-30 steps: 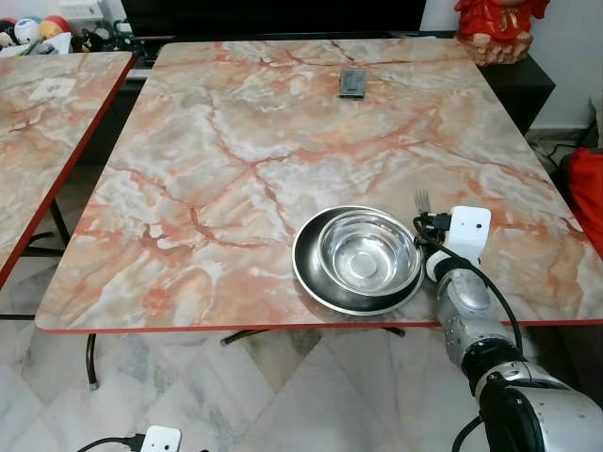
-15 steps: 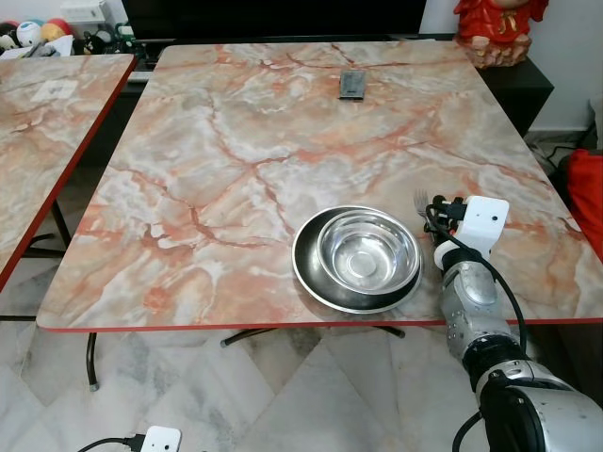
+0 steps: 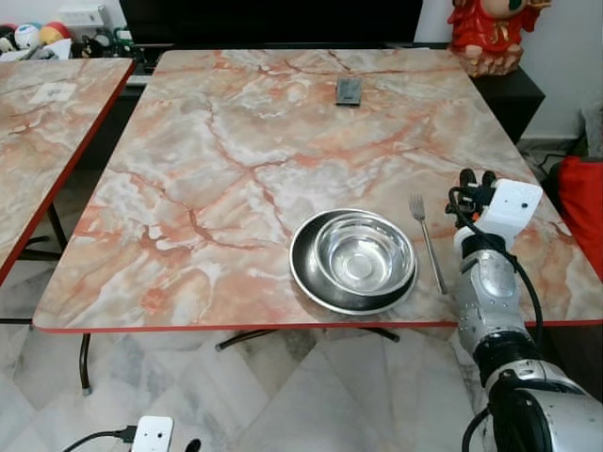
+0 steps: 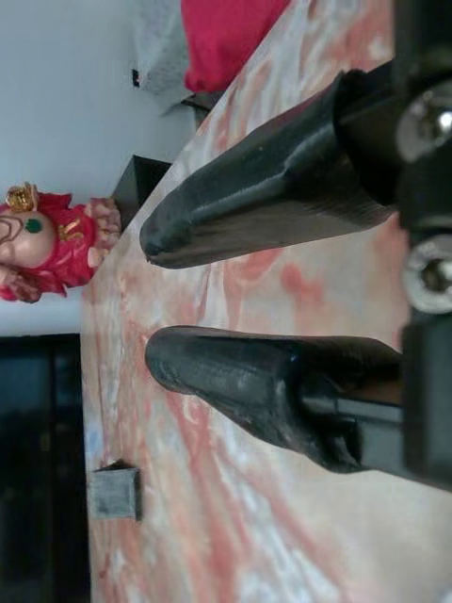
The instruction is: Setting the table
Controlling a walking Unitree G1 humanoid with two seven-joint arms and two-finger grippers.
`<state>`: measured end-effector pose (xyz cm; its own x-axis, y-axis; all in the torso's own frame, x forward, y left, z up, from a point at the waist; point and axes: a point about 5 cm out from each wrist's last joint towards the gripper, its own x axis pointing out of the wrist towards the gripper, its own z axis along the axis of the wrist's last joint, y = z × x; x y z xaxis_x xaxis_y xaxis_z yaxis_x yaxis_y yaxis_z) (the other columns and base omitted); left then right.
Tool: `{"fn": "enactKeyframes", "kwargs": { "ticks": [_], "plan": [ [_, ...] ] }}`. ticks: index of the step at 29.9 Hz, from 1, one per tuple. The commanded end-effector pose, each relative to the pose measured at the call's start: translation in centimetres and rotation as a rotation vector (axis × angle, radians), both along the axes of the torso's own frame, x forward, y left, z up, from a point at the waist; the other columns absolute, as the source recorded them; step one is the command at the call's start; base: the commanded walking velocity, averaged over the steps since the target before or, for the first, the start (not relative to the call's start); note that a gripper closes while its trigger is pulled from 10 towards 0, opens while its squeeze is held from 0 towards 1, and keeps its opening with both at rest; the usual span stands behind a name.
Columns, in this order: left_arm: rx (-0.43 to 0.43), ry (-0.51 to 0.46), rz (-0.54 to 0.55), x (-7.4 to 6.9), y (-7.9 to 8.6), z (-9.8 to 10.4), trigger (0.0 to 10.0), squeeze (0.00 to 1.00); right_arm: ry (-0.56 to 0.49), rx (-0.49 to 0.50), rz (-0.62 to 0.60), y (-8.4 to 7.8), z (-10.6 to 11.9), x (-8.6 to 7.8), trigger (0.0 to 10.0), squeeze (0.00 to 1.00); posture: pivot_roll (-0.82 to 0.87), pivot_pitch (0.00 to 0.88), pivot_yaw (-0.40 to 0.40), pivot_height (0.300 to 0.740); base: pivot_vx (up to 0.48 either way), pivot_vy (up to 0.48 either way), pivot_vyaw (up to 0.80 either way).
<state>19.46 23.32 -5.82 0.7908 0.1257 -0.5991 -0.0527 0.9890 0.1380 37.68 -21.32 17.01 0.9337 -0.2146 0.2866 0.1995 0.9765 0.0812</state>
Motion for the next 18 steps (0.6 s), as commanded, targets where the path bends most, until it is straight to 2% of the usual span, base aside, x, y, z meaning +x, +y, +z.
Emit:
{"fn": "enactKeyframes", "kwargs": {
  "ticks": [1,5,11,16,18],
  "plan": [
    [-0.003,0.047,0.025,-1.0,0.2,-0.6,10.0,0.00,-0.037,-0.020,-0.016,-0.5,0.6,-0.2,10.0,0.00,0.06,0.086,-0.015,0.740,0.000,0.000,0.00],
    [-0.006,0.050,0.033,-0.8,0.1,-0.6,10.0,0.00,-0.068,-0.041,-0.077,-1.6,0.5,-1.1,10.0,0.00,0.04,0.062,-0.012,0.740,0.000,0.000,0.00],
    [-0.002,0.065,0.031,-0.9,0.1,-0.7,10.0,0.00,-0.093,-0.048,-0.129,-2.0,-0.2,-2.4,10.0,0.00,0.02,0.043,-0.005,0.740,0.000,0.000,0.00],
    [-0.004,0.075,0.041,-1.0,0.2,-0.8,10.0,0.00,-0.055,-0.036,-0.095,-0.7,-2.2,-3.8,10.0,0.00,0.01,0.029,-0.004,0.740,0.000,0.000,0.00],
    [-0.004,0.081,0.045,-1.1,0.2,-0.9,10.0,0.00,-0.022,-0.068,-0.031,0.3,-3.3,-4.3,10.0,0.00,0.02,0.025,-0.005,0.740,0.000,0.429,0.00]
  ]
}}
